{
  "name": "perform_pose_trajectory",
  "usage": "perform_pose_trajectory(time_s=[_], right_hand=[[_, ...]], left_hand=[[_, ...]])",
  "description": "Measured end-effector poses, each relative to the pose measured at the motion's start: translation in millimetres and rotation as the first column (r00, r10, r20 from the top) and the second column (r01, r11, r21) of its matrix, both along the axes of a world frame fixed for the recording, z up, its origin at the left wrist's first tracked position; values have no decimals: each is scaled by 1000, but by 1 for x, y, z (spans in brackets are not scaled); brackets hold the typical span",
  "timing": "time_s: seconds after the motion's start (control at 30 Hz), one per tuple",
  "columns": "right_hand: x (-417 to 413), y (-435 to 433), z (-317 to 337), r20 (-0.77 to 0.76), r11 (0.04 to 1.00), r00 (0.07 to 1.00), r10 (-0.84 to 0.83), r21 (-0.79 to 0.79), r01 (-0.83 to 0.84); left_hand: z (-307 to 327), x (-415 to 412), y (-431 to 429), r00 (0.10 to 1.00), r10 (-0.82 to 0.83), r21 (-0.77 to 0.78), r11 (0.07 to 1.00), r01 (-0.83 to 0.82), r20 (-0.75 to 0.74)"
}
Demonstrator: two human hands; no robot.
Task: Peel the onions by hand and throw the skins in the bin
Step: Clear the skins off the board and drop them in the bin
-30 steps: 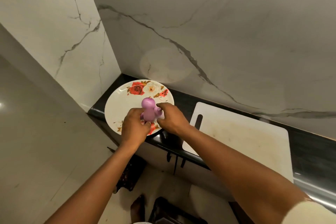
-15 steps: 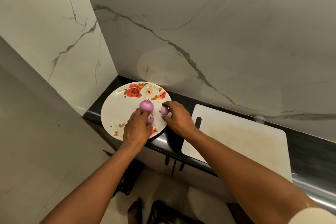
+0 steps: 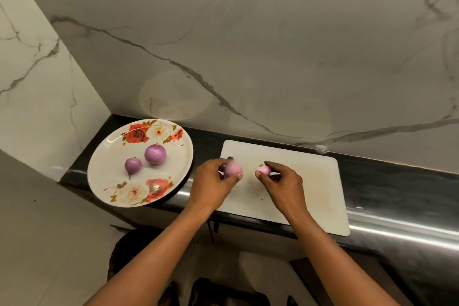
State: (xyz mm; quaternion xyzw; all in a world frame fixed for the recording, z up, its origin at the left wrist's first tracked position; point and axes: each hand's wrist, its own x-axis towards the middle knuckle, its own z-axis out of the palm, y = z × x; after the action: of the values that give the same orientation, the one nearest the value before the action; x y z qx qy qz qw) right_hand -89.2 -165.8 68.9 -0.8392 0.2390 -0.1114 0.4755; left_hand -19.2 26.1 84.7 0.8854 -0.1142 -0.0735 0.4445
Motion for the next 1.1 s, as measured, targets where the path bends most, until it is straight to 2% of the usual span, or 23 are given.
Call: perform_pose_trajectory(time_s=[0.23,0.8,0.93,1.1], right_hand=[[-22,-18,-18,-69,994,994,-91,-75,86],[-21,-17,-25,-115,994,990,-84,-81,75],[-18,-15,-13,-128,979,987,-94,-191,69],[10,3,15,11,934,1000,-15,-356,18]], left_hand=[[-14,-13,-52,995,-47,-12,999,46,-84],[-33,-9,-63,995,-16,57,998,21,-99],[-25,-6,-52,997,6,102,995,2,-79],[-2,4,-6,995,95,98,991,-96,20]])
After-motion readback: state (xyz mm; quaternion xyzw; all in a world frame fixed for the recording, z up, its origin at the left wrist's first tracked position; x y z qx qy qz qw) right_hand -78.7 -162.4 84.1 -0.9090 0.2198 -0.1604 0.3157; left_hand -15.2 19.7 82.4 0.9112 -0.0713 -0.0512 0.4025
